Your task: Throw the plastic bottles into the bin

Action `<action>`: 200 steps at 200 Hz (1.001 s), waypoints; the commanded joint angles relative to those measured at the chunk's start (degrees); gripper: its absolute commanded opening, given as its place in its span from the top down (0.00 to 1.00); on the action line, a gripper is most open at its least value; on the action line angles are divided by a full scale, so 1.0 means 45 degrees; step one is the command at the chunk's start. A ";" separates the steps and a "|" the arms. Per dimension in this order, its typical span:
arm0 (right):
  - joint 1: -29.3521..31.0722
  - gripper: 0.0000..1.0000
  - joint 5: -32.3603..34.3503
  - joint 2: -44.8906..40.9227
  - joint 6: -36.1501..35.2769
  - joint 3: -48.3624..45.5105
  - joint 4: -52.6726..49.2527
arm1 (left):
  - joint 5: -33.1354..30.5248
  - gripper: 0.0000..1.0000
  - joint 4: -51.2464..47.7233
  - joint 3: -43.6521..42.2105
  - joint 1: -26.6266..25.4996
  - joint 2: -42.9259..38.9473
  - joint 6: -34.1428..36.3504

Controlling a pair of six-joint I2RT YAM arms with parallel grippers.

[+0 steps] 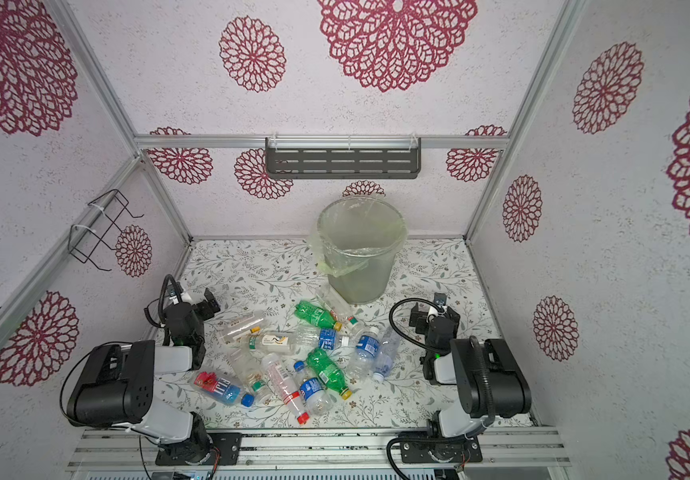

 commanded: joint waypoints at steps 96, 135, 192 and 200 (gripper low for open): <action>-0.0019 0.01 -0.0087 -0.0254 -0.0110 0.0263 0.0383 | 0.0444 0.03 0.0132 0.0025 0.0057 0.0000 0.0330; -0.0049 0.01 -0.0086 -0.0254 -0.0113 0.0257 0.0365 | 0.0364 0.03 0.0092 0.0046 0.0007 0.0010 0.0409; -0.0044 0.01 -0.0067 -0.0253 -0.0113 0.0255 0.0364 | 0.0345 0.03 0.0092 0.0046 0.0003 0.0010 0.0409; -0.0049 0.01 -0.0072 -0.0254 -0.0114 0.0260 0.0383 | 0.0345 0.03 0.0090 0.0044 -0.0009 0.0010 0.0409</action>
